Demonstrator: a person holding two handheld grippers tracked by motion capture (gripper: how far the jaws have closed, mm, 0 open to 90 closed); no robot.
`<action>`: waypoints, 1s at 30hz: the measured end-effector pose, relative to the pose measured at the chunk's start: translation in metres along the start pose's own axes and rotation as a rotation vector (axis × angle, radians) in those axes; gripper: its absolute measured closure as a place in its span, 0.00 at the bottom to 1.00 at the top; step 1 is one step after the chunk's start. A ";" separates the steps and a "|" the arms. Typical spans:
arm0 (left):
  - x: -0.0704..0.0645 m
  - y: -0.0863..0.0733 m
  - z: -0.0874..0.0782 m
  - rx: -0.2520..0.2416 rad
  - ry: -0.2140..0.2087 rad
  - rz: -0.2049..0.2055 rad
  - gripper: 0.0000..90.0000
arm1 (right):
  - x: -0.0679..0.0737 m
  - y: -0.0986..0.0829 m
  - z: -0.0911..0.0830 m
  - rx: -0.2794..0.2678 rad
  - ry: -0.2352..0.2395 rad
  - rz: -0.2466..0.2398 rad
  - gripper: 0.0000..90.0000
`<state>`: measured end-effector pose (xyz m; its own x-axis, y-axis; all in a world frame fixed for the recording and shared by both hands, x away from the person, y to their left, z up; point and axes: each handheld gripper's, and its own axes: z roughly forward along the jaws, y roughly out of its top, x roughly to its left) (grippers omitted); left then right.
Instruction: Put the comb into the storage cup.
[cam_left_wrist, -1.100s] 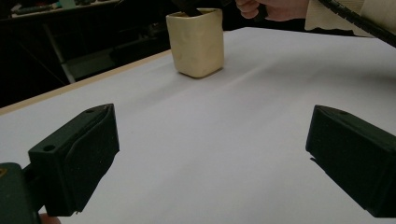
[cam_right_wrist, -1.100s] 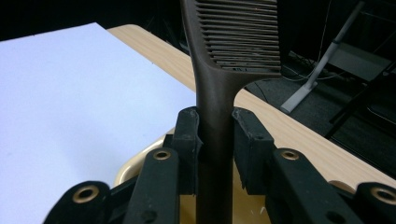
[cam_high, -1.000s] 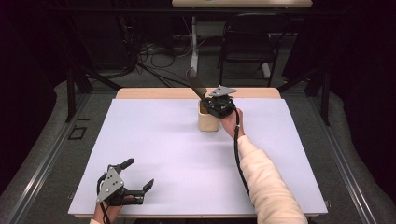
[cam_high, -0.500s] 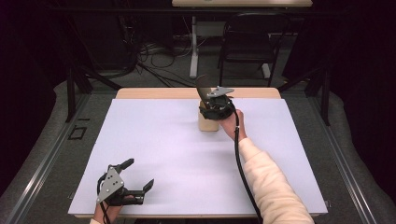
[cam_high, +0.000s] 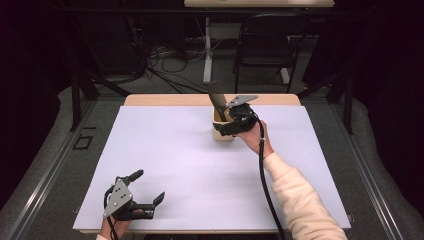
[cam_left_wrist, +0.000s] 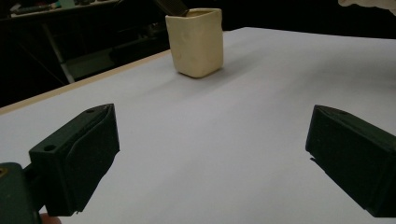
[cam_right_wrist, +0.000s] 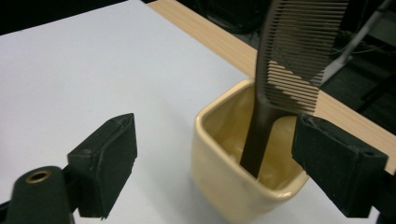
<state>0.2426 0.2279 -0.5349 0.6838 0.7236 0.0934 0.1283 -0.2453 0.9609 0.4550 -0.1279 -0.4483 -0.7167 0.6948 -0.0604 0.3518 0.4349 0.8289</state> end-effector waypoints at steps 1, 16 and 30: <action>0.000 0.000 0.000 0.000 0.001 -0.002 0.03 | 0.001 -0.002 -0.003 0.000 0.006 -0.004 0.12; 0.000 0.000 0.000 0.002 0.002 -0.002 0.03 | 0.009 -0.031 -0.044 -0.007 0.066 -0.008 0.00; 0.000 0.000 0.000 0.007 -0.003 0.003 0.03 | 0.008 -0.063 -0.077 -0.027 0.033 0.001 0.00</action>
<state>0.2428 0.2276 -0.5354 0.6861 0.7213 0.0952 0.1313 -0.2514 0.9589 0.3806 -0.1941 -0.4579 -0.7358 0.6760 -0.0414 0.3370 0.4184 0.8434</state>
